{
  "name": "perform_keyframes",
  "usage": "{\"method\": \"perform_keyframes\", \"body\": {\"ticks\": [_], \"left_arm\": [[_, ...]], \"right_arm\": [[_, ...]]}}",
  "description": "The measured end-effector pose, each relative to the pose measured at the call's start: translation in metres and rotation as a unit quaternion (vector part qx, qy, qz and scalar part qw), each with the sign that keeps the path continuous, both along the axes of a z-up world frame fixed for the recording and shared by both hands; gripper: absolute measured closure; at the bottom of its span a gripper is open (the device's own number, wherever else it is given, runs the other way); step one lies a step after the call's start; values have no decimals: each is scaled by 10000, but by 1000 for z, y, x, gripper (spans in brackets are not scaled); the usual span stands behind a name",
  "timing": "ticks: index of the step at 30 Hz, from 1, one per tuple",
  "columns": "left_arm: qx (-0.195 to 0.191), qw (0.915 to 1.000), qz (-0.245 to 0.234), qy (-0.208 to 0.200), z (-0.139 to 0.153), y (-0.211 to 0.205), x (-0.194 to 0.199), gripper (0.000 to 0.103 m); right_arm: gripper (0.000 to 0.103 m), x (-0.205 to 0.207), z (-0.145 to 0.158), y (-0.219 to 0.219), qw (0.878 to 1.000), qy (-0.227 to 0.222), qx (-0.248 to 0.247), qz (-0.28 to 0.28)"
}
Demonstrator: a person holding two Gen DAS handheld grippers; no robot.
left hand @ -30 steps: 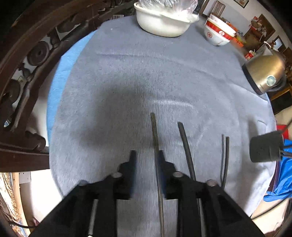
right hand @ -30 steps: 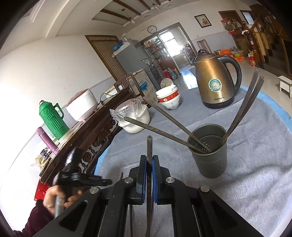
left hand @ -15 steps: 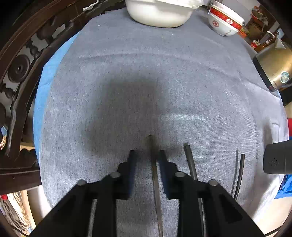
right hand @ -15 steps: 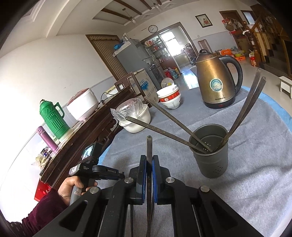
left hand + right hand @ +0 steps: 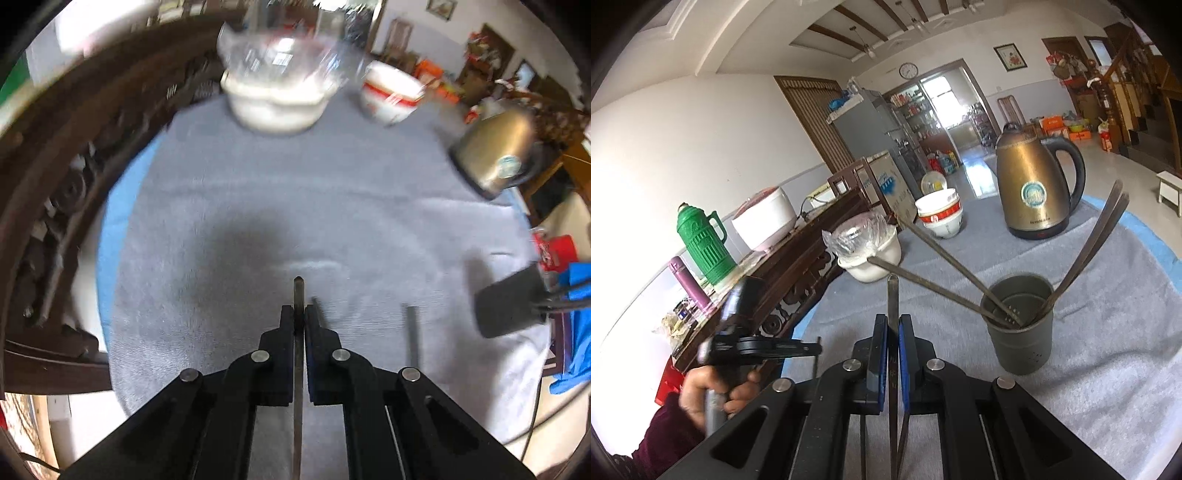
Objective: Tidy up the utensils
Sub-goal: 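Carry the left tool's chopstick over the grey cup while the right tool carries its own, then open the left tool to drop its chopstick into the cup while the right tool releases its own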
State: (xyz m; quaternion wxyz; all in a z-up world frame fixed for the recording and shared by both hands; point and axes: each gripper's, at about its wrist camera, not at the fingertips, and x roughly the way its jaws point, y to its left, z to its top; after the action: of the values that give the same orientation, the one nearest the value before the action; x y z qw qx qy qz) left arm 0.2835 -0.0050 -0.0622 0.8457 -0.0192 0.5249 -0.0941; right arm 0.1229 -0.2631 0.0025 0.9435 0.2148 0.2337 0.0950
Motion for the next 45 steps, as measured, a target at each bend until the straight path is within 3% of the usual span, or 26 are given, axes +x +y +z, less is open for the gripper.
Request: {"method": "perform_keyframes", "body": {"ticks": [8,15,27,38,45], "left_arm": [[-341,9941,-450,-923,81,-21,-43,98],[-547,9849,-695,-1491,124,-40,-75,98],[-906,9683,-980,-2112,168,-68,-99,98],[-1407,9394,-1307,-2841,209,-115,-106,98],[-1581,9295,-1279,-3075,208,-151,-93,98]], "right_arm": [[97,-20,21,-9,9977,-521,-62,-429],[97,-43,38,-33,9892,-1005,58,-1063],[97,-68,59,-80,9629,-1667,265,-2104],[97,-56,75,-74,9450,-2065,-123,-2532],[97,-45,72,-73,9341,-2192,-436,-2783]]}}
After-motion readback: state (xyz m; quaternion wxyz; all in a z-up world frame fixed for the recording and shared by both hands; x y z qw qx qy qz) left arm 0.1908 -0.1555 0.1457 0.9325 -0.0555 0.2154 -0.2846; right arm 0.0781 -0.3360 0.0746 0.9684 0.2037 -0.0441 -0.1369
